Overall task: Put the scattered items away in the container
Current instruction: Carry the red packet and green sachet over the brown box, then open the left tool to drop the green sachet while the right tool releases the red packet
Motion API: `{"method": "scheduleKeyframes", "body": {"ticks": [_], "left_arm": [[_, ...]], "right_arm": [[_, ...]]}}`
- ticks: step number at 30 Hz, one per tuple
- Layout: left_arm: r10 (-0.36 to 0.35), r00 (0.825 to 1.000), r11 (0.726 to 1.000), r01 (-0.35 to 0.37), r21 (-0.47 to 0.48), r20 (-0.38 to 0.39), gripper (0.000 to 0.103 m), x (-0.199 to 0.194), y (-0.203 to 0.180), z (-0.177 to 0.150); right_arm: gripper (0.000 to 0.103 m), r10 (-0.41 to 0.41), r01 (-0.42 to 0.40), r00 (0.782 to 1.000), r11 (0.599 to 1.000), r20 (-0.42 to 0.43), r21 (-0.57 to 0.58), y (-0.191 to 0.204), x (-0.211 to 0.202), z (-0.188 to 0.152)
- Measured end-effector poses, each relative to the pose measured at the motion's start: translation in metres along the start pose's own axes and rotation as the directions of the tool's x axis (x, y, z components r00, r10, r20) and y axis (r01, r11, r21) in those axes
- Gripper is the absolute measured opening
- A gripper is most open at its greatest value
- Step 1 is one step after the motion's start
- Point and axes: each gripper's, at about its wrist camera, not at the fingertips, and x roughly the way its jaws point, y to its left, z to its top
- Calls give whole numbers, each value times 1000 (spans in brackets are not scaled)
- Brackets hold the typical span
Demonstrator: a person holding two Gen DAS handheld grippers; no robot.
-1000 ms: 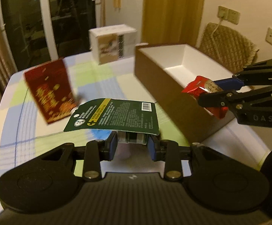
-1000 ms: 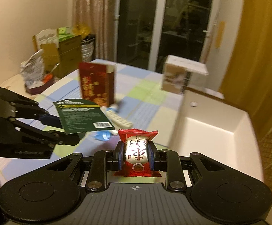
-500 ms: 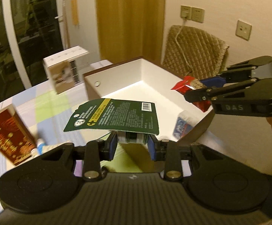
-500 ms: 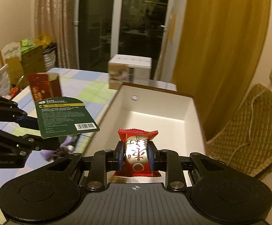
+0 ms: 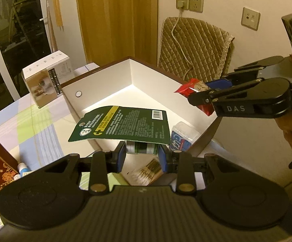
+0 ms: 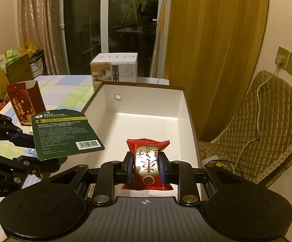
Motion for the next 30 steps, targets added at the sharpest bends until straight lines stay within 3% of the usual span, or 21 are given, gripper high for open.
{"method": "scheduleKeyframes", "body": {"ticks": [30], "left_arm": [[-26,999,999,27,27,-37,29,32,-13,6]], "right_arm": [[29,5,-4,999,999,-34,45,-15,22,-5]]}}
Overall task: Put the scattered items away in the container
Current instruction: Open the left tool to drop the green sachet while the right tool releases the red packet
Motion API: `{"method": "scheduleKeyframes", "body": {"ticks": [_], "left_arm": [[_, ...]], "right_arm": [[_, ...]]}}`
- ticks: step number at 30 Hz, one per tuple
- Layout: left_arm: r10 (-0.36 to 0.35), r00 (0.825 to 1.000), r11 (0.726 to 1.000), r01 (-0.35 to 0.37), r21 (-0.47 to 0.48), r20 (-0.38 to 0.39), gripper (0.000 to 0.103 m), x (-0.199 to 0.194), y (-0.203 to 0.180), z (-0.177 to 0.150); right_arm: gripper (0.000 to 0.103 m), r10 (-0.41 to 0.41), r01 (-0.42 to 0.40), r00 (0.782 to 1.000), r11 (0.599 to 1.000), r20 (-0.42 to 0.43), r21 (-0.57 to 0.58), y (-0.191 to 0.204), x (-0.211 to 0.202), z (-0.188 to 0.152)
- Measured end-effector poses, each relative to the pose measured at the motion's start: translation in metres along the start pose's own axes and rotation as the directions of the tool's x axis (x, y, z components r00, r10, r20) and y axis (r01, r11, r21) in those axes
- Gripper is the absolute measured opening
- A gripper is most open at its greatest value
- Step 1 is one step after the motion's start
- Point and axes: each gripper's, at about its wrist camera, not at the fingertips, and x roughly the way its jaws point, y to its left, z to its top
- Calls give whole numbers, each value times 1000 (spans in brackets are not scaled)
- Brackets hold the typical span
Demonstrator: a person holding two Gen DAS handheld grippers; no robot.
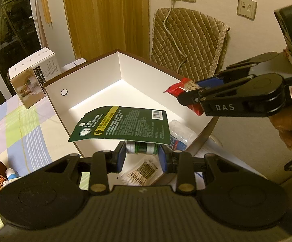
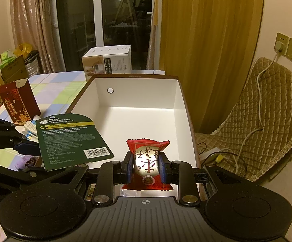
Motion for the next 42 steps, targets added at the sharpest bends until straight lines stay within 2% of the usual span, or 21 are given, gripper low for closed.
{"method": "scheduleKeyframes", "body": {"ticks": [28,31,42], "left_arm": [[10,1000,1000,-10,-7,-9,31,2,4,-5],[9,1000,1000,-9,-10,-7,35,1,5,-6],[8,1000,1000,-8,-21,-4,35,1,8,-8]], "right_arm": [[29,2,-2,1000,1000,-7,-4,4,4,-1],[29,1,-1,1000,1000,-7,-4,5,5,-1],[29,-7,7,1000,1000,-8,-1,5,12,0]]}}
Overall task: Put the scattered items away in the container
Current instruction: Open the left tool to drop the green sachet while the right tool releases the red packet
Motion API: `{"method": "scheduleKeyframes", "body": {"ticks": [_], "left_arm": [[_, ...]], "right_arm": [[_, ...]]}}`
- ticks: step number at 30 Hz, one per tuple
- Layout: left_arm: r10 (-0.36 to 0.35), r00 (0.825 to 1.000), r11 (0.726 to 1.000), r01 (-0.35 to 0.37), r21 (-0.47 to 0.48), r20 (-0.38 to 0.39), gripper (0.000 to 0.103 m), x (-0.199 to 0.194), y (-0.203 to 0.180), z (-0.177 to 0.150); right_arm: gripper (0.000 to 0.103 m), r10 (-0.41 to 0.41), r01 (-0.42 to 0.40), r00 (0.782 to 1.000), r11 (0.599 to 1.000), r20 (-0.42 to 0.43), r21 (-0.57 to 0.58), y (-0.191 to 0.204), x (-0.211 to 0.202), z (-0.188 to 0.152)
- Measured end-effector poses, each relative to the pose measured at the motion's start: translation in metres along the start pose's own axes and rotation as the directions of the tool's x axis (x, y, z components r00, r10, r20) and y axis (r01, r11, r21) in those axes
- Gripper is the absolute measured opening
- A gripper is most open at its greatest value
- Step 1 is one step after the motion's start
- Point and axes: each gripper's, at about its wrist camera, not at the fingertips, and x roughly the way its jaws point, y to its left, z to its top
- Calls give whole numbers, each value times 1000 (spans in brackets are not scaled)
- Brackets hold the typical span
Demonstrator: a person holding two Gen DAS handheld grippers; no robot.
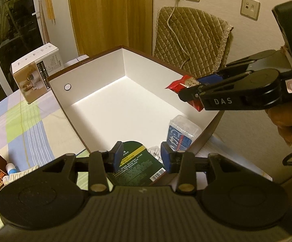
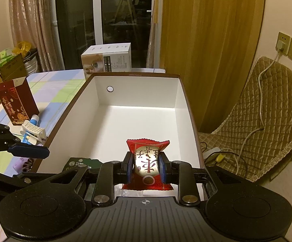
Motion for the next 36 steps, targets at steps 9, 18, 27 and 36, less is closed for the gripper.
{"method": "scheduleKeyframes", "body": {"ticks": [9,18,27,36], "left_arm": [[3,1000,1000,-3,-9,3,38,-2,3,-2],[5,1000,1000,-5,-19,4,38,-4,6,-5],[18,1000,999,-17,-34,19,40,-19,12,-9],[78,997,993,-76,-89,16,43,-57,31,-38]], "right_arm": [[29,-15,15,1000,1000,-2,8,-1,3,2],[29,-18,18,1000,1000,-3,23,-2,1,1],[30,-22,21,1000,999,15,44,2,-11,2],[99,35,-39,997,997,68,61,21,-41,3]]}}
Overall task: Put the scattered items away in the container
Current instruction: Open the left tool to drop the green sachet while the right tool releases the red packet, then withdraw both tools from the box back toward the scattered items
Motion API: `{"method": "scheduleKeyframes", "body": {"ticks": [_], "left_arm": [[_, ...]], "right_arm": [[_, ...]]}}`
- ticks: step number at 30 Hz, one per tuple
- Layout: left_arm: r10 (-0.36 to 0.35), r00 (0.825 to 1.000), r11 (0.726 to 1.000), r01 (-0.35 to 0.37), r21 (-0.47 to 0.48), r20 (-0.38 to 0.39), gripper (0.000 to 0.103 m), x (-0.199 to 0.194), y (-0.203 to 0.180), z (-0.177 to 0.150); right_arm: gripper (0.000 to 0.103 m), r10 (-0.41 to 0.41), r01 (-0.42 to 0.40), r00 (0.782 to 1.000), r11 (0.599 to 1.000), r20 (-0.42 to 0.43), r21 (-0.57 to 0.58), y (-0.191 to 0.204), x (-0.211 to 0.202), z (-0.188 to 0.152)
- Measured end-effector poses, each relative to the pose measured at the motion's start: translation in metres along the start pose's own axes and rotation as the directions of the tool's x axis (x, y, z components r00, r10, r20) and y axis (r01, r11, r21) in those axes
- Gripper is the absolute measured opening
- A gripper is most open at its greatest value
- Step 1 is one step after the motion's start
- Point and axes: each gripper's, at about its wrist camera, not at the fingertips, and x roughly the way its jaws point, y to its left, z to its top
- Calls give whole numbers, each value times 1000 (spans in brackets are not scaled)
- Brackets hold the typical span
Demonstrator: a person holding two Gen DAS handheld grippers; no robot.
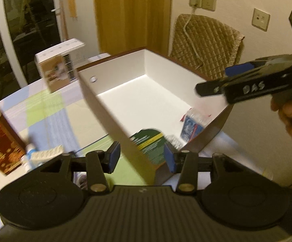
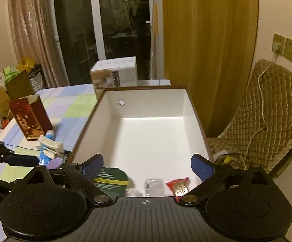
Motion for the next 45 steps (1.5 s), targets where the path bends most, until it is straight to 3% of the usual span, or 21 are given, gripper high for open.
{"method": "scheduleKeyframes", "body": {"ticks": [9,17,19,32,45], "left_arm": [[105,994,989,-109,-96,-43,58,-49,47,-55],[183,982,973,-187,-133,-39,89,-88,78,-85],[199,979,970,-202,-137,-36,92,-95,84,-90],[230,971,956,-237,-171,-64,100,-108,115,-116],[202,976,954,-214,-208,-78,101,-83,161,-131]], "right_arm": [[99,77,-77,997,997,27,-1,56,-27,1],[99,137,-137,990,990,20,-33,114,-37,-7],[99,149,-148,989,988,7,-43,126,-36,-11],[99,156,-157,986,988,-52,-7,172,-22,-45],[98,108,-106,991,994,-81,22,211,29,-78]]}}
